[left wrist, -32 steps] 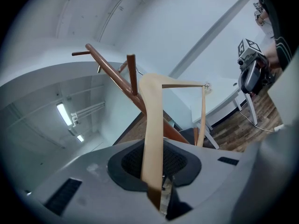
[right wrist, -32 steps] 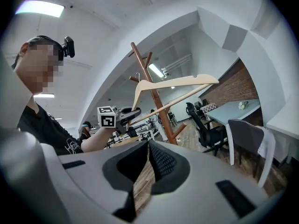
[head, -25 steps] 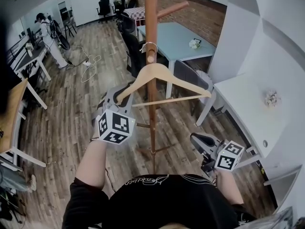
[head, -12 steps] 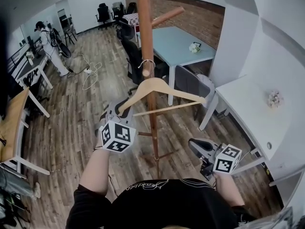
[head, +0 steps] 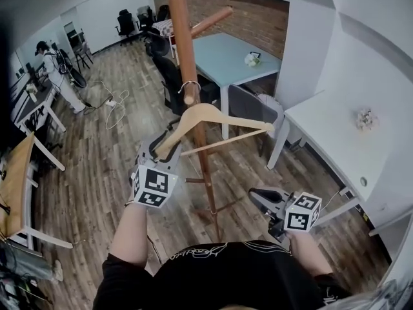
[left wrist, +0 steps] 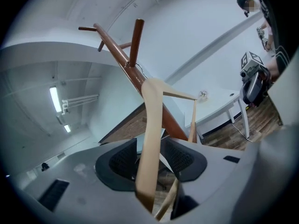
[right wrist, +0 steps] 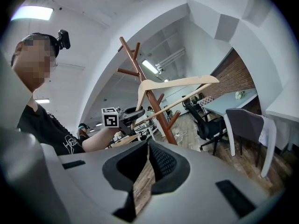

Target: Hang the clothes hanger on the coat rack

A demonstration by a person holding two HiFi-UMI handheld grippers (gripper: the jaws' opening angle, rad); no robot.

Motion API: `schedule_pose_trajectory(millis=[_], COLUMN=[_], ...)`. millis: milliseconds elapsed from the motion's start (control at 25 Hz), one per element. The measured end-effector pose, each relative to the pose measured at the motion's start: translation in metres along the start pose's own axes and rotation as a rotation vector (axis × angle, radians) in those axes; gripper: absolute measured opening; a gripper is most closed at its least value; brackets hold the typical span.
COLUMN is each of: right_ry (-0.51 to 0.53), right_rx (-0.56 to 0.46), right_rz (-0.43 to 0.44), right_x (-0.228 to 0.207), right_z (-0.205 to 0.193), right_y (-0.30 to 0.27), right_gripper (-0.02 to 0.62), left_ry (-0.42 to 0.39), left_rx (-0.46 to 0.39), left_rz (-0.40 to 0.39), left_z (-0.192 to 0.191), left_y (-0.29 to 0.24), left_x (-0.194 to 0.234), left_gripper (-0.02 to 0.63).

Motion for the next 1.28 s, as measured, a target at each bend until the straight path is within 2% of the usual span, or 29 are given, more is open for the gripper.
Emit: schedule_pose_trajectory(millis=[80, 200, 280, 320, 400, 520, 760, 880, 1000, 1200, 1280], right_ry=[-0.004, -0.015, -0.023, -0.025, -0.027, -0.034, -0.04, -0.031, -0.006, 0.013, 0.022], right_rx=[-0.003, -0.013, -0.013, -0.013, -0.013, -0.011, -0.004, -0.003, 0.007, 0.0, 0.006], right_rz=[-0.011, -0.032, -0.039, -0.039, -0.04, -0.043, -0.033, -0.026, -0.035, -0.061, -0.074], right_x=[0.007, 0.019, 0.03, 0.036, 0.049, 0.07, 0.124, 0.157, 0.19, 0.244, 0.263], right_z=[-0.004, -0.01, -0.015, -0.018, -0.021, -0.029, -0.054, -0.064, -0.078, -0.103, -0.114], right_y=[0.002, 0.005, 0.004, 0.003, 0.0, -0.002, -0.012, -0.018, -0.022, -0.026, -0.026], right_gripper=[0.043, 0.043, 0.043, 0.043, 0.043, 0.043, 0.043, 0.043, 0.043, 0.043, 0.043], left_ry=[-0.011, -0.087, -0.136, -0.133, -0.068, 0.093, 0.368, 0.48, 0.58, 0.695, 0.738], left_rx=[-0.019, -0.074, -0.093, -0.096, -0.091, -0.063, -0.083, -0.094, -0.12, -0.163, -0.164], left_rz=[-0.014, 0.063, 0.1, 0.099, 0.083, 0.036, -0.081, -0.194, -0.321, -0.532, -0.599], left_z=[0.002, 0.005, 0.001, -0.001, -0.007, -0.018, -0.021, -0.015, -0.01, -0.009, -0.012], left_y=[0.002, 0.014, 0.033, 0.044, 0.066, 0.103, 0.184, 0.226, 0.271, 0.334, 0.352], left_x=[-0.003, -0.004, -0.006, -0.008, -0.01, -0.016, -0.033, -0.044, -0.053, -0.076, -0.086], left_gripper=[0.213, 0.281, 0.29, 0.29, 0.29, 0.29, 0.29, 0.283, 0.15, 0.053, 0.036])
Point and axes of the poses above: the fingertips, and each gripper's own axes: y backward along the fingers, x to its left, z out of its top, the point moved 5 cm from there along y, backward along the fingers, and after that the axes turned 9 degrees about z, right-handed, at the moved point
